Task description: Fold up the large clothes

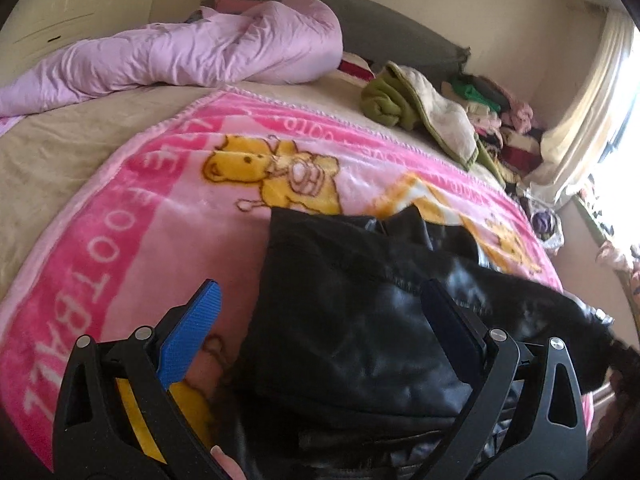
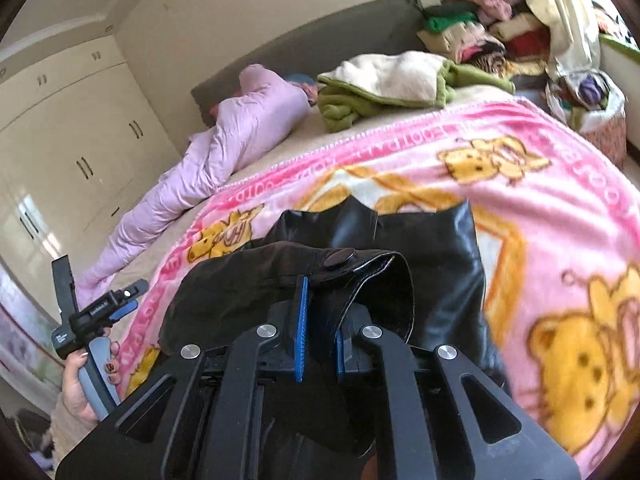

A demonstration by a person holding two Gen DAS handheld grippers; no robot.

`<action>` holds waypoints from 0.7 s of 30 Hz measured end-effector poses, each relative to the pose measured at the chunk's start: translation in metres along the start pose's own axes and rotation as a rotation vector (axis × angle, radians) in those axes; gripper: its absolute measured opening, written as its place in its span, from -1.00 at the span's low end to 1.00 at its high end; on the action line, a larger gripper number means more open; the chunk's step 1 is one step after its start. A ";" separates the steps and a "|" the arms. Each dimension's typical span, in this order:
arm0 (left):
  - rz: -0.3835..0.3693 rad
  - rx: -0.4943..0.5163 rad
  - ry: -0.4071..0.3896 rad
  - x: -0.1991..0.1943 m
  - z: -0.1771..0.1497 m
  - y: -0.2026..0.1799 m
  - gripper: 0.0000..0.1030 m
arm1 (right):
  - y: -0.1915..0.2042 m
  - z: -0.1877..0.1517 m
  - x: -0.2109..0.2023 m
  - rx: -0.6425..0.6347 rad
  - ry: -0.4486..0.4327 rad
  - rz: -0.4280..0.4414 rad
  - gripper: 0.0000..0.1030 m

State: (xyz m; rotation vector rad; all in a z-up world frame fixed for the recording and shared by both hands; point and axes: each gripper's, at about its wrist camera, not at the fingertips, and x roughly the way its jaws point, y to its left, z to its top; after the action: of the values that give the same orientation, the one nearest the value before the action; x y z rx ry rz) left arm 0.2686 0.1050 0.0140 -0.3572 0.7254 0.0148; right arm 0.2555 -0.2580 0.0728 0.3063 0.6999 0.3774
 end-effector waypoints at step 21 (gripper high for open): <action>0.000 0.230 0.151 0.040 -0.036 -0.055 0.05 | -0.029 -0.016 0.031 0.021 0.077 -0.182 -0.20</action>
State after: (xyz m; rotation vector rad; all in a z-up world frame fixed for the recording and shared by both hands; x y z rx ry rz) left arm 0.2833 0.0370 -0.0197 -0.1387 0.8675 -0.0961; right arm 0.2730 -0.2684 0.0322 0.2465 0.8014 0.2091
